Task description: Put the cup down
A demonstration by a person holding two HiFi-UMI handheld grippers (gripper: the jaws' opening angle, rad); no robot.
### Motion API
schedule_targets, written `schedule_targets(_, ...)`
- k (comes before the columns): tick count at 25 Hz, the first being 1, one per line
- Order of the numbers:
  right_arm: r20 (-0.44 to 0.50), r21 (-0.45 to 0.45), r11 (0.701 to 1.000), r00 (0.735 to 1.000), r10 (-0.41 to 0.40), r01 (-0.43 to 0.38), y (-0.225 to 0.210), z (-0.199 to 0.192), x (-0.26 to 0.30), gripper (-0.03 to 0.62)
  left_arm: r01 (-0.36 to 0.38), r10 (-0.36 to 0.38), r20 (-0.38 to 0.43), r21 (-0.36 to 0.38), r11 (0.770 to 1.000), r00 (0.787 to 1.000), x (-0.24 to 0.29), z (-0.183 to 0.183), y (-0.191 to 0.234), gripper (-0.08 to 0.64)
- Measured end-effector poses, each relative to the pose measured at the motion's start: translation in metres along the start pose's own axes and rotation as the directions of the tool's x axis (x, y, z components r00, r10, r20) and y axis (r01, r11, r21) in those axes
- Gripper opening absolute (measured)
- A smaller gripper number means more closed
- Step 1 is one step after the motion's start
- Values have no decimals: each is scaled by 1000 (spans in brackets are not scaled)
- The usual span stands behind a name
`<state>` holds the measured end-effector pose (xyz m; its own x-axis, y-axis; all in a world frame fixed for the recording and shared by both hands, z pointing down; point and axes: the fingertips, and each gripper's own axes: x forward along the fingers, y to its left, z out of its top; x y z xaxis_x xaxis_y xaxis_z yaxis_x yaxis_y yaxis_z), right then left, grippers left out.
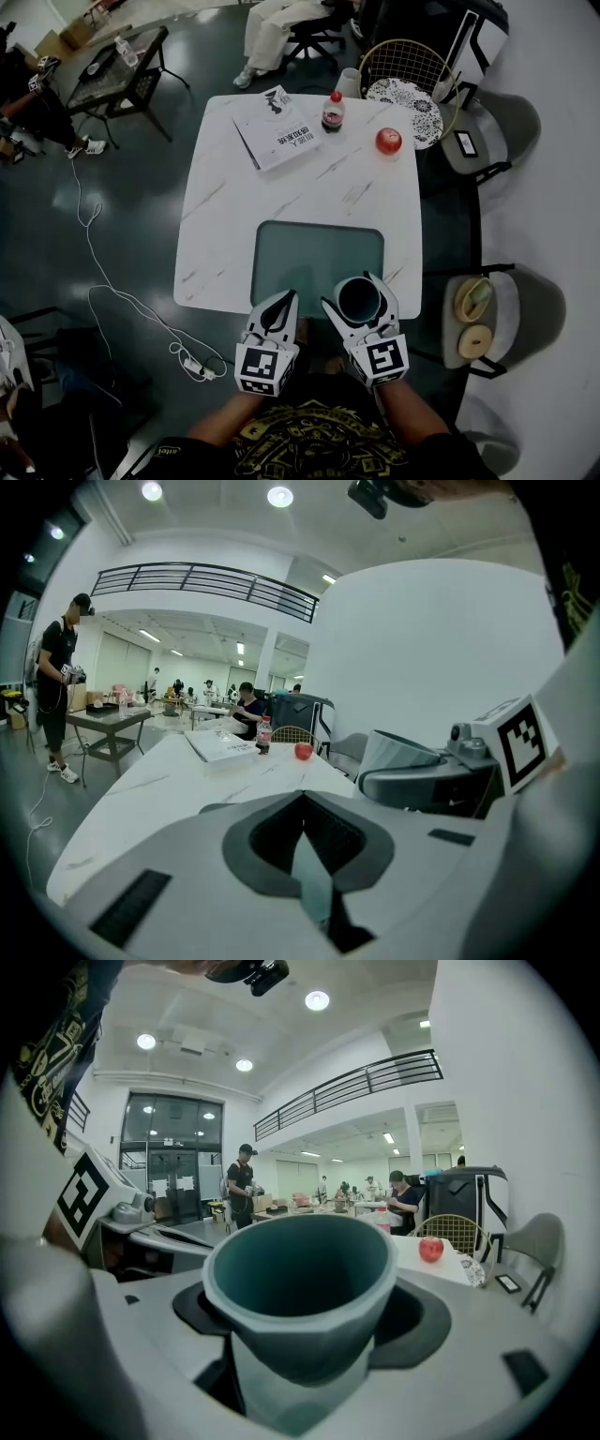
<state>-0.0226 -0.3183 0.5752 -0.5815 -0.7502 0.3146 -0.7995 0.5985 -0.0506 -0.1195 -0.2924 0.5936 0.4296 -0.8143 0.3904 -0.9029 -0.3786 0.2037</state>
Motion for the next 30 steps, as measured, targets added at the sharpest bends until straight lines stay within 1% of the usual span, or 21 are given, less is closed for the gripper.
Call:
schedule_targets(5,-11,32,999,1000,-20,20,-8,-12,17,387,20,-20,-37,13,1000,999,22,-7,7,8)
schedule_targets(9,-21,29,999,1000,-19,20,-10,-26,27,388,35,-33,-72,23,999,997,36,-13,10,8)
schedule_targets(11,-16,41,999,1000,-12,13,-10,-38,31,387,41,-39,-91,27,999,995,41,-19,11,9)
schedule_targets(17,-25,53,998,999,-30,32,-17,-57,46,387,49,-42,-134,52,997,990,54,-34,18,8)
schedule_targets(24,-31,39,998,998,-49,51,-25,-72,58,388,47,-33,-151,88,995,988,65,-41,26,9)
schedule_targets(30,-44,25,999,998,-47,48,-26,-83,61,388,53,-36,-162,98,994,986,69,-46,25,8)
